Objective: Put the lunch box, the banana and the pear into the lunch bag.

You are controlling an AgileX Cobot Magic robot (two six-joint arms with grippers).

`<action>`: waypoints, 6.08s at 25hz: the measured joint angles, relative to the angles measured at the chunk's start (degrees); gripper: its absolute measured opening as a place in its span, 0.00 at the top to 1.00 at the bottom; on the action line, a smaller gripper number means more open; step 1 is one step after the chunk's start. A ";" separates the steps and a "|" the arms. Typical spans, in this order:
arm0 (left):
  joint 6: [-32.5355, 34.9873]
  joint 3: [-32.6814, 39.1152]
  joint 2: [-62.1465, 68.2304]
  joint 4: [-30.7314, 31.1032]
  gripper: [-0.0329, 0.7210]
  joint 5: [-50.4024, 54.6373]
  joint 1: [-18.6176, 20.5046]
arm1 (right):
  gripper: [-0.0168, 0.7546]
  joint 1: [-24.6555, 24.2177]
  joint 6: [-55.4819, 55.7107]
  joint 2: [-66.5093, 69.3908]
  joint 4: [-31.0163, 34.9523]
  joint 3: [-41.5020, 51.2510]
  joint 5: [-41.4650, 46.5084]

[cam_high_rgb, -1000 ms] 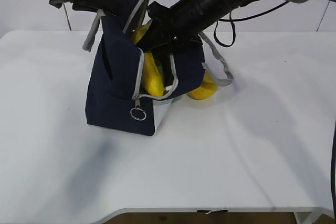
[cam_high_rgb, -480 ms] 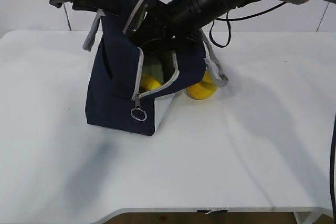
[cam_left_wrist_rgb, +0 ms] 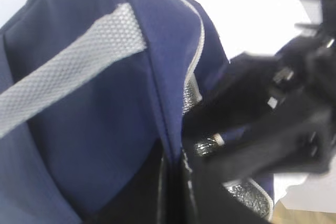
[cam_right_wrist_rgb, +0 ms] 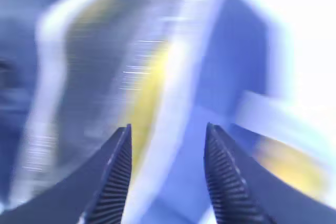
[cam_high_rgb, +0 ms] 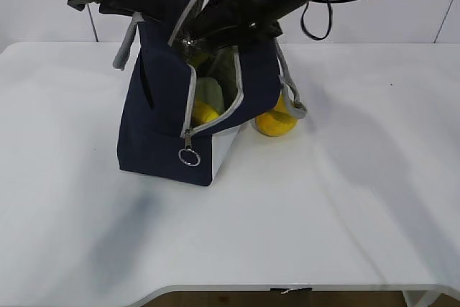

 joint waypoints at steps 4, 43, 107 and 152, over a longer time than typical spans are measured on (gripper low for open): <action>0.04 0.00 0.00 0.00 0.96 0.00 0.00 | 0.50 -3.83 1.23 -2.24 -4.44 0.00 0.11; 3.50 0.00 -0.87 3.71 0.96 2.27 6.78 | 0.50 -18.91 -9.96 -5.99 -3.82 1.64 0.99; 4.75 0.00 -0.87 6.39 0.96 4.91 15.41 | 0.41 -19.28 -70.43 -1.90 11.21 24.46 -0.94; 5.17 0.00 -0.87 6.31 0.96 5.58 15.41 | 0.36 -13.85 -76.72 6.95 23.95 24.22 -1.47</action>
